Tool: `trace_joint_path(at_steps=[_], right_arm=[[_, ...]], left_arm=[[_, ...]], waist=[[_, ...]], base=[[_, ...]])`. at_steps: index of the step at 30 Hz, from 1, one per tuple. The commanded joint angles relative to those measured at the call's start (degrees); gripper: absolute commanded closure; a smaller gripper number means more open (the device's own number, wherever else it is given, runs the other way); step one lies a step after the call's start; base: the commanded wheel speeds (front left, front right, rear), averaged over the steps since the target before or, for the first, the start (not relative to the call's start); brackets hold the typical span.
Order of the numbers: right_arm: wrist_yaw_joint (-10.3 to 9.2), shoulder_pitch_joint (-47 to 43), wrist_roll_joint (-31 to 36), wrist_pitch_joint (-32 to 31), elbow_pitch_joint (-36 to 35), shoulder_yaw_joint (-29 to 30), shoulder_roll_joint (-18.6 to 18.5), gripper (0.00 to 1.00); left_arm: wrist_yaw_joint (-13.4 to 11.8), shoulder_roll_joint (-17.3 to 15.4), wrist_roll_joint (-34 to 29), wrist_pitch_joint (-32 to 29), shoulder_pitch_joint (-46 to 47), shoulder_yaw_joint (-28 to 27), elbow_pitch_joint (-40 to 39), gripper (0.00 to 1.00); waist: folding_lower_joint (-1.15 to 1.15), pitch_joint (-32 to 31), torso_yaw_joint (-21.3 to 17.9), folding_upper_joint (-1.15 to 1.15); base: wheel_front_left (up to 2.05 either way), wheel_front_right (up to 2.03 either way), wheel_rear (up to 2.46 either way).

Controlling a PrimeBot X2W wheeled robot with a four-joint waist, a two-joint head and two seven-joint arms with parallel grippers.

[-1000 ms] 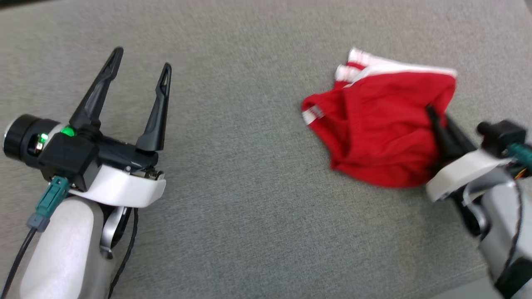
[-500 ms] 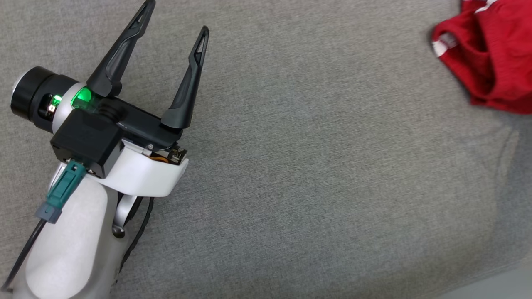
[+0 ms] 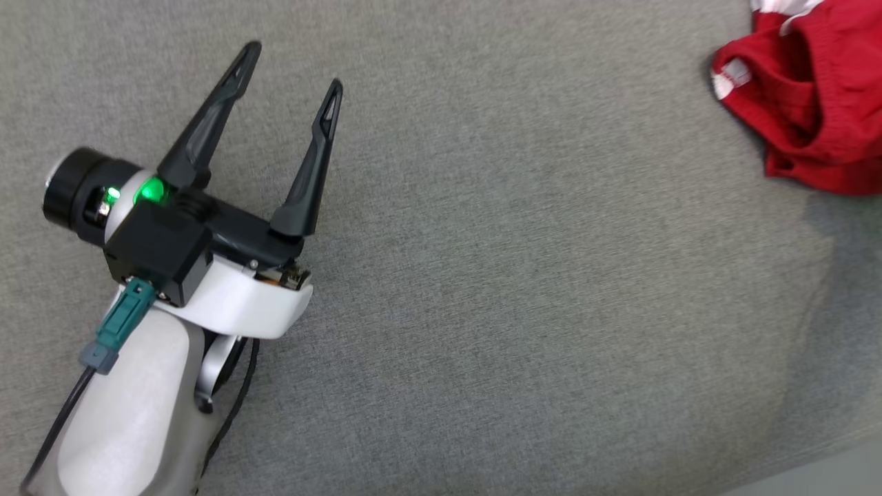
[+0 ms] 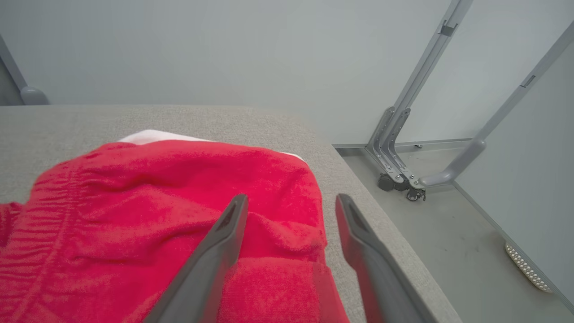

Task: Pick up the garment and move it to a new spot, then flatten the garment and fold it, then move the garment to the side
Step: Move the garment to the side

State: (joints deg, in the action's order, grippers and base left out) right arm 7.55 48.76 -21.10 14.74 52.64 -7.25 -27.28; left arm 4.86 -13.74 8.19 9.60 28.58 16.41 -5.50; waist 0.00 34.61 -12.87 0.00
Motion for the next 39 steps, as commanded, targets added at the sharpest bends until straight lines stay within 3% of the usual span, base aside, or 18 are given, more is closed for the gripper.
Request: trace_joint_path(at_steps=[1,8,14,27,39], right_arm=[[-0.12,-1.84,-0.72,0.51,-2.80,1.88,0.78,0.00],[-0.12,-17.23,2.03,0.39,-22.68,8.89,9.58,0.00],[-0.12,-26.54,5.07,0.33,-33.67,7.26,15.73,0.00],[-0.09,-36.57,7.59,-6.13,-46.38,4.40,19.75,0.00],[-0.09,-45.06,8.84,-11.86,-51.42,5.04,20.59,0.00]], left_arm=[[-0.49,-0.14,0.50,0.44,-1.07,-0.46,0.44,0.00],[-3.12,0.32,3.18,2.01,-7.39,-2.76,2.94,0.00],[-5.48,1.12,5.25,3.12,-12.16,-5.02,4.21,0.00],[-8.41,2.15,8.20,4.75,-19.22,-8.73,7.48,0.00],[-9.44,1.47,8.37,4.19,-27.22,-8.33,8.87,0.00]], waist=[[0.00,-2.50,-0.51,0.00],[0.00,-9.33,0.08,0.00],[0.00,-13.48,2.36,0.00],[0.00,-20.59,11.60,0.00],[0.00,-28.57,12.45,0.00]], base=[[0.00,0.00,0.00],[0.00,0.00,0.00],[0.00,0.00,0.00],[0.00,0.00,0.00],[0.00,0.00,0.00]])
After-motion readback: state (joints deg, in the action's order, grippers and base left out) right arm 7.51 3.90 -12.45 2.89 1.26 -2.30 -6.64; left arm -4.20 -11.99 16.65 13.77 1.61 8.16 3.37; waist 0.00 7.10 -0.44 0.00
